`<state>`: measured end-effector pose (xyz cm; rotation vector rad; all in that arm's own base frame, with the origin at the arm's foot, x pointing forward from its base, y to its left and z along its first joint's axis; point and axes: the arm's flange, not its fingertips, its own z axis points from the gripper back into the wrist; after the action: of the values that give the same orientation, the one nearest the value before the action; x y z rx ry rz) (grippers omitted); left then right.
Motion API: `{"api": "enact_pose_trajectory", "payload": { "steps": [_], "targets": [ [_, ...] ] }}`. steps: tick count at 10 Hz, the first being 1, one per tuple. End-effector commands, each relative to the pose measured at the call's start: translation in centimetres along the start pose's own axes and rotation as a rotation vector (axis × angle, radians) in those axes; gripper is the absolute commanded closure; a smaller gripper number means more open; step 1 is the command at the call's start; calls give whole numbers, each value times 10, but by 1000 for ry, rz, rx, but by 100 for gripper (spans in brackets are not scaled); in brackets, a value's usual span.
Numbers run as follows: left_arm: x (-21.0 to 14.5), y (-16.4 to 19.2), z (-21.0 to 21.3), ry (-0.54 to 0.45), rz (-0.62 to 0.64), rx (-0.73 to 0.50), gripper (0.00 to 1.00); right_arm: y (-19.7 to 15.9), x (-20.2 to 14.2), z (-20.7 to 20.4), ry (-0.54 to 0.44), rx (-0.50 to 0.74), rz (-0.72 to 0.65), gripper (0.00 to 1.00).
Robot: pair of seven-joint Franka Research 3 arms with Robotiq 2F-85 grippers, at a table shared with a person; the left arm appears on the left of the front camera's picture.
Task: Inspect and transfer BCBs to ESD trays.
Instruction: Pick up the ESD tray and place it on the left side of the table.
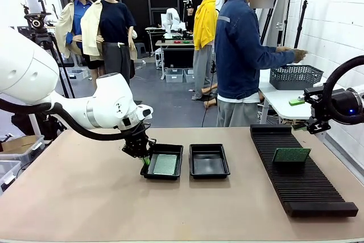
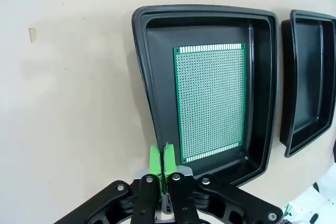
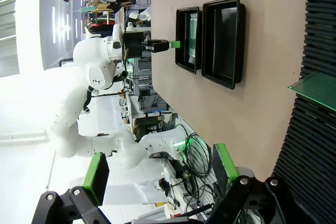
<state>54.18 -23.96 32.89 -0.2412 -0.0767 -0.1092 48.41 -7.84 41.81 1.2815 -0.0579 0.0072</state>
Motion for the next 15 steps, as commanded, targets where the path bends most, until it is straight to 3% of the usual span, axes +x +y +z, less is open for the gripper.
{"api": "enact_pose_trajectory", "payload": {
  "steps": [1,6,15],
  "targets": [
    [-1,1,-1,0,-7,8,100,0,-3,-1,-7,-4,0,0],
    [0,0,0,0,0,0,100,0,-3,-1,-7,-4,0,0],
    [-15,83,31,-12,14,-29,100,0,-3,-1,-7,-4,0,0]
  ]
}}
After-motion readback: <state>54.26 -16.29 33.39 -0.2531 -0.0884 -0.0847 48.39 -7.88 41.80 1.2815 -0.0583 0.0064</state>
